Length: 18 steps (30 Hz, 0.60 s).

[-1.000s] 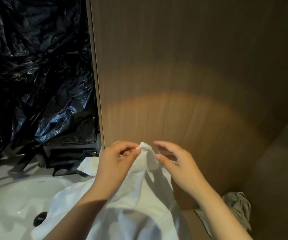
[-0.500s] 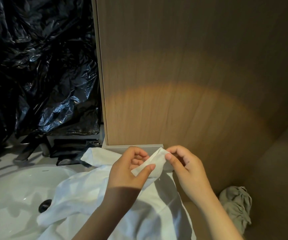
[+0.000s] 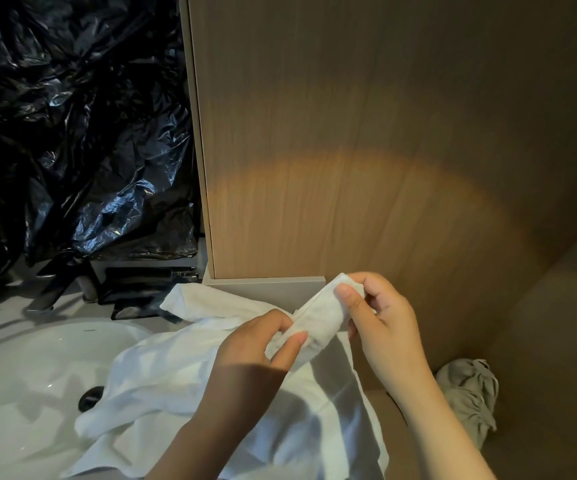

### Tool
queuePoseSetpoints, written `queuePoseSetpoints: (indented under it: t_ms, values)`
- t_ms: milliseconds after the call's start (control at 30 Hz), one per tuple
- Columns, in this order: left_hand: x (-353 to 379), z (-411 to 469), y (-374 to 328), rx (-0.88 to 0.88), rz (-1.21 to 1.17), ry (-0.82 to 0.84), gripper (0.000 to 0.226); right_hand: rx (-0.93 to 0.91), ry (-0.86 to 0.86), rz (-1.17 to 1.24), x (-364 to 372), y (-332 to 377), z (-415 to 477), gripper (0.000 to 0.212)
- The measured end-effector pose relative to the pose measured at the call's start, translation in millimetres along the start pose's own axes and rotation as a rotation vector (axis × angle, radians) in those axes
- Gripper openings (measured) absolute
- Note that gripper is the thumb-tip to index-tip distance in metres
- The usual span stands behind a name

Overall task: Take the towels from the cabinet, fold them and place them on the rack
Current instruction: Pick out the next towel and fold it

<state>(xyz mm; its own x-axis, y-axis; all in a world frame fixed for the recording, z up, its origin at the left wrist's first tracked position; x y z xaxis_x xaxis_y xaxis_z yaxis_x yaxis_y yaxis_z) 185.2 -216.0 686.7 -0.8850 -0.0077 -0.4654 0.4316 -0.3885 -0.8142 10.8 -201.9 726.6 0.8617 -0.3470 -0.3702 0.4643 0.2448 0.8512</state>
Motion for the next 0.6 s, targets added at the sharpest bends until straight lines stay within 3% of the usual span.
queuePoseSetpoints:
  t_ms: [133,500,600]
  values:
    - [-6.1,0.4,6.4,0.06,0.127,0.079,0.03,-0.042,-0.105,-0.02,-7.8,10.9,9.8,0.017]
    - [-38.6,6.8,24.0,0.007,0.134,0.177,0.024,-0.089,-0.348,-0.161,-41.8,30.2,36.4,0.014]
    - [-49.0,11.6,23.5,0.046,0.141,0.132,0.019,-0.102,-0.376,-0.184,-50.3,38.5,43.6,0.019]
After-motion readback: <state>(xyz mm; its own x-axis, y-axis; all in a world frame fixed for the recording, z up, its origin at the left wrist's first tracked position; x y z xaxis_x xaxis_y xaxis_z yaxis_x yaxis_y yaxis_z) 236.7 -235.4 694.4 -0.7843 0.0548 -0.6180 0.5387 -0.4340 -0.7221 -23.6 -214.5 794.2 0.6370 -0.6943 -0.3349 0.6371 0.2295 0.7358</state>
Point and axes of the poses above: each hand's wrist, its own z-axis towards the middle knuckle, its own x-axis out of the palm, y = z × x, the point moved 2 cm from there along z, towards the middle knuckle, and after that the axes turned 6 degrees about -z, right-handed, at the moved point
